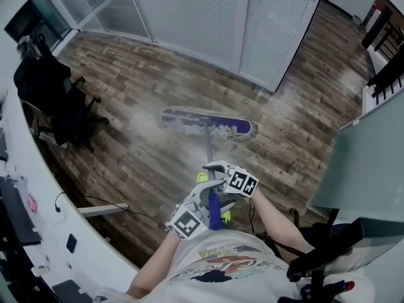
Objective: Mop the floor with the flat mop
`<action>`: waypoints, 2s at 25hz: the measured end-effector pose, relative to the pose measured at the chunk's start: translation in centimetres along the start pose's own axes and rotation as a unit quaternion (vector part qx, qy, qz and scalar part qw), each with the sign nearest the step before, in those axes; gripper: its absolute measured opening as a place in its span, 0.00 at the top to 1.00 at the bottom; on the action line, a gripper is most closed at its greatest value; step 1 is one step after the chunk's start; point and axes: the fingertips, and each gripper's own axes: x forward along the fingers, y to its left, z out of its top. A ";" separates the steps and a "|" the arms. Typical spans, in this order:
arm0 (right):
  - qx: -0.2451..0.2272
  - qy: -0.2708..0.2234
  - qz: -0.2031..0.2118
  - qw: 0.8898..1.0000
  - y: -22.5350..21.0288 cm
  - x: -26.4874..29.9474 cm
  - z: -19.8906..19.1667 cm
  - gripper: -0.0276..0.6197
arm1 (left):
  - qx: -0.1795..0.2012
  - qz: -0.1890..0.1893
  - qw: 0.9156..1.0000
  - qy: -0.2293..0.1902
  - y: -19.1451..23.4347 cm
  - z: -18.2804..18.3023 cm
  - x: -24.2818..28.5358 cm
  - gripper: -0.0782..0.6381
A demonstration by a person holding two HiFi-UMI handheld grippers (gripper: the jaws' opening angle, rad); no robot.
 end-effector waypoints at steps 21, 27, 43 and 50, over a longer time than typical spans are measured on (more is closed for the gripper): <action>-0.015 0.041 0.023 0.999 -1.8 0.3 -2.4 0.59 | 0.018 -0.023 1.000 -0.001 0.7 -2.5 2.4 0.56; -0.021 0.048 0.024 0.998 -8.1 3.1 -0.6 0.59 | 0.010 -0.012 1.000 -0.015 7.9 -2.7 2.0 0.56; 0.002 0.054 0.006 0.999 -29.4 11.4 7.9 0.59 | 0.000 -0.033 0.998 -0.057 32.6 -1.3 0.4 0.55; -0.003 0.078 0.004 0.997 -36.5 13.3 8.0 0.59 | 0.003 -0.045 0.998 -0.044 39.4 -2.4 1.6 0.55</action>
